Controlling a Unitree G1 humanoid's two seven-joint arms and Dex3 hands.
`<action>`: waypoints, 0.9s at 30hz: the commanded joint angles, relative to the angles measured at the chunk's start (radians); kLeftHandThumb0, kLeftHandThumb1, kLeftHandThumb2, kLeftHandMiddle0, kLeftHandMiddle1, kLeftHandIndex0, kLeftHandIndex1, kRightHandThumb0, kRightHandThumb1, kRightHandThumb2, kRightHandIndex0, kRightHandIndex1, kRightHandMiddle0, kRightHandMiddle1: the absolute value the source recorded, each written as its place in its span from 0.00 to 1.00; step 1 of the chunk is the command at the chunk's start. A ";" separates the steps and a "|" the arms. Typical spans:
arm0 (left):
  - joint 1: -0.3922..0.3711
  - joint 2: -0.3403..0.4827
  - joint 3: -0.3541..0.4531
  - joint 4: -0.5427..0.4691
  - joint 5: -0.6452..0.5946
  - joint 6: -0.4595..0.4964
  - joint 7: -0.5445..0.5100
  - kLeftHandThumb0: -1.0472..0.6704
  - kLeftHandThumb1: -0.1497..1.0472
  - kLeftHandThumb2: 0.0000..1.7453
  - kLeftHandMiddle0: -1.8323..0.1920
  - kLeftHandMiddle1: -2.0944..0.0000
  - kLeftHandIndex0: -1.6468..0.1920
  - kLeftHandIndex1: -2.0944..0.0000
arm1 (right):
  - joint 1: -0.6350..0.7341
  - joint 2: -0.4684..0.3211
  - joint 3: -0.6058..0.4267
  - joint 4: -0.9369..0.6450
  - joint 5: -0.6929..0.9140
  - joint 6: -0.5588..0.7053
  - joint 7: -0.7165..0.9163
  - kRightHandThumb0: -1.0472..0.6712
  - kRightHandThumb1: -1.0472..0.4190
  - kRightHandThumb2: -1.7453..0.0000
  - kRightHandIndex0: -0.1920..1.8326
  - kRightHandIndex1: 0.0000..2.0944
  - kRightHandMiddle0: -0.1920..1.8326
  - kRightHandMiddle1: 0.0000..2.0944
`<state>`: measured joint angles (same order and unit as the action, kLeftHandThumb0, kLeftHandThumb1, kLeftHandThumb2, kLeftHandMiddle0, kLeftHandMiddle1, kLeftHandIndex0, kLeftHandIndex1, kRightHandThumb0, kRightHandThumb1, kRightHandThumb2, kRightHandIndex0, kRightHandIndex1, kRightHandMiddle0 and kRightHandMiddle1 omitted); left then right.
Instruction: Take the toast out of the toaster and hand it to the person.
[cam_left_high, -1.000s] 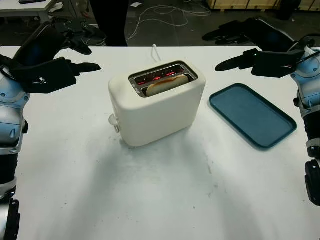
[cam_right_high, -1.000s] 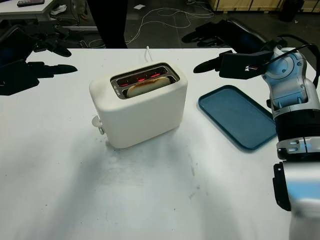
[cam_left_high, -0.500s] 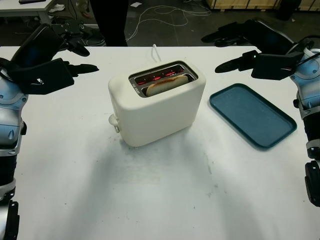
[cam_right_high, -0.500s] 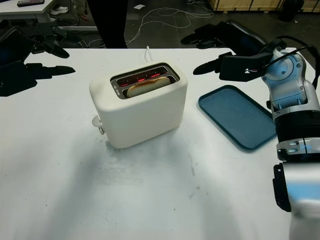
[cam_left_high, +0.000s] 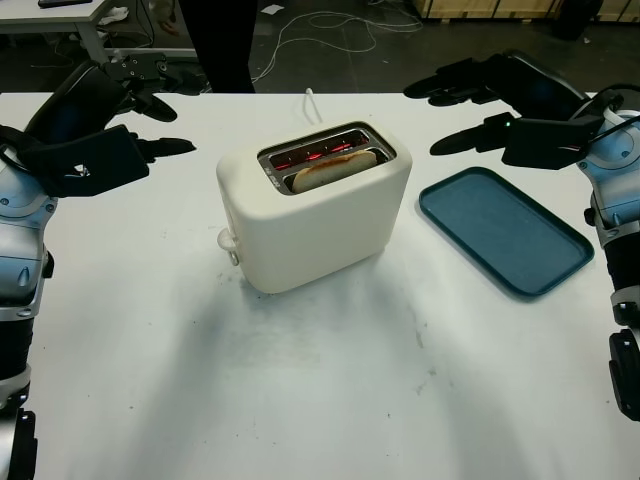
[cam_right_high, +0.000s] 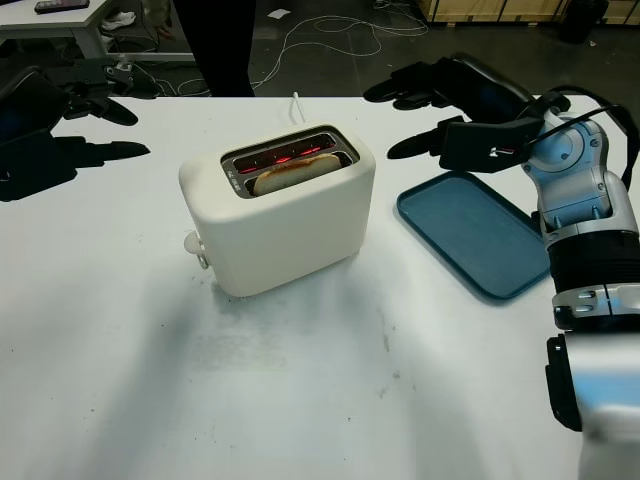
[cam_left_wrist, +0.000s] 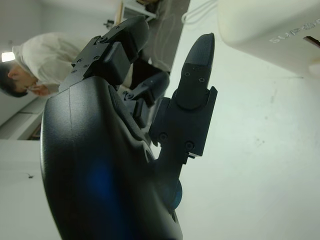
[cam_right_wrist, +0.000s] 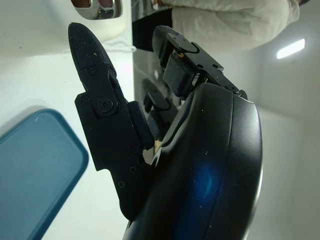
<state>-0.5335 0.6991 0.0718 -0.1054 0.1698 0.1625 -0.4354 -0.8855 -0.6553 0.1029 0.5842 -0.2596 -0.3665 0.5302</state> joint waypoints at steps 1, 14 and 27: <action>0.019 -0.005 0.011 -0.007 -0.004 0.007 0.006 0.40 0.87 0.00 0.71 0.62 0.65 0.78 | 0.019 0.000 -0.009 -0.013 0.006 0.008 -0.015 0.21 0.15 1.00 0.46 0.00 0.43 0.00; 0.053 -0.004 0.029 -0.014 0.003 -0.011 0.024 0.38 0.88 0.00 0.72 0.61 0.65 0.78 | 0.032 -0.004 -0.010 -0.014 0.009 -0.004 -0.019 0.21 0.14 1.00 0.46 0.00 0.43 0.00; 0.067 -0.005 0.024 -0.015 0.006 0.016 0.025 0.37 0.89 0.01 0.72 0.63 0.65 0.81 | 0.041 0.005 -0.019 0.022 0.039 -0.017 -0.011 0.27 0.15 1.00 0.46 0.00 0.43 0.00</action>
<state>-0.4759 0.6979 0.0933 -0.1191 0.1705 0.1701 -0.4173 -0.8585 -0.6549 0.0939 0.5968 -0.2370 -0.3684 0.5193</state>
